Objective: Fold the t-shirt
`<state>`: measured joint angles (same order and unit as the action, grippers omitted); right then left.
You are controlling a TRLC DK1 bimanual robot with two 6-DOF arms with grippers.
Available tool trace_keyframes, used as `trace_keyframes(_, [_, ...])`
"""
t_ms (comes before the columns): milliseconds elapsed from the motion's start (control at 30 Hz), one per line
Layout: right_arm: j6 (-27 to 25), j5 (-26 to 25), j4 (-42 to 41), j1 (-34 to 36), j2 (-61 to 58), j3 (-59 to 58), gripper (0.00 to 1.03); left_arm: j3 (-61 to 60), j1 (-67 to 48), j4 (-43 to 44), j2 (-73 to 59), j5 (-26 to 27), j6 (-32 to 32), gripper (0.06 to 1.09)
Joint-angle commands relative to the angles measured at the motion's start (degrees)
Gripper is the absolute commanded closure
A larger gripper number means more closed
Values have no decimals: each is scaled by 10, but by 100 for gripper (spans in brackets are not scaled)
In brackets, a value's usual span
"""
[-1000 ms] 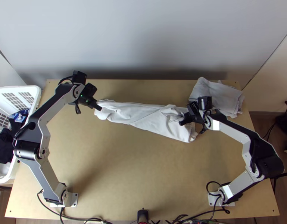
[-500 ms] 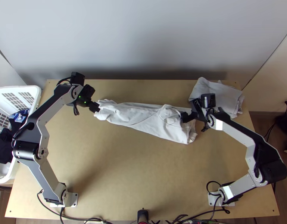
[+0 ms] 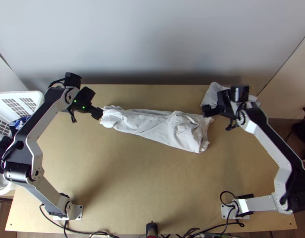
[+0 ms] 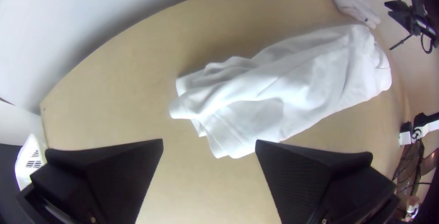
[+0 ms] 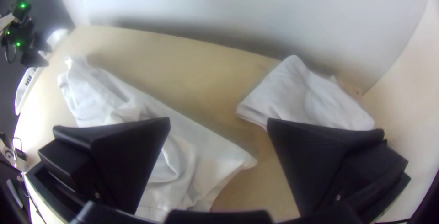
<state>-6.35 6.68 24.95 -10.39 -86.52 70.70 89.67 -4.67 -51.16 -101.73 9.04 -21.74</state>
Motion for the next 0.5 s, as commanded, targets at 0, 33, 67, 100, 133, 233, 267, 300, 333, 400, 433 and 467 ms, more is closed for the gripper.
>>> trace_keyframes(0, [57, 7, 109, -17, 29, 74, 4, 3, -1, -74, 17, 25, 31, 10])
trace_keyframes(33, [60, 15, 126, -26, 25, 81, 4, 5, 0, -92, 14, 47, 35, 10])
trace_keyframes(67, [60, 29, 142, -38, 18, 88, 5, 7, 1, -115, 7, 80, 36, 10])
trace_keyframes(100, [58, 48, 167, -53, 7, 96, 5, 9, 2, -143, 0, 120, 33, 10])
trace_keyframes(133, [56, 62, 195, -70, -8, 106, 5, 8, 3, -165, -5, 153, 26, 10])
trace_keyframes(233, [55, 76, 230, -118, -30, 114, 5, -20, -1, -171, -4, 187, 19, 10])
trace_keyframes(267, [57, 79, 231, -130, -33, 114, 5, -29, -3, -170, -1, 188, 17, 10])
trace_keyframes(300, [60, 80, 234, -147, -40, 117, 5, -38, -6, -168, 0, 192, 17, 10])
trace_keyframes(333, [64, 81, 239, -161, -47, 123, 5, -45, -9, -167, 0, 196, 17, 10])
trace_keyframes(400, [71, 84, 244, -181, -57, 132, 5, -55, -13, -165, 0, 207, 16, 10])
trace_keyframes(433, [71, 84, 247, -188, -59, 138, 5, -58, -14, -164, 0, 208, 16, 10])
trace_keyframes(467, [71, 84, 249, -191, -61, 143, 5, -63, -14, -158, 2, 208, 17, 10])
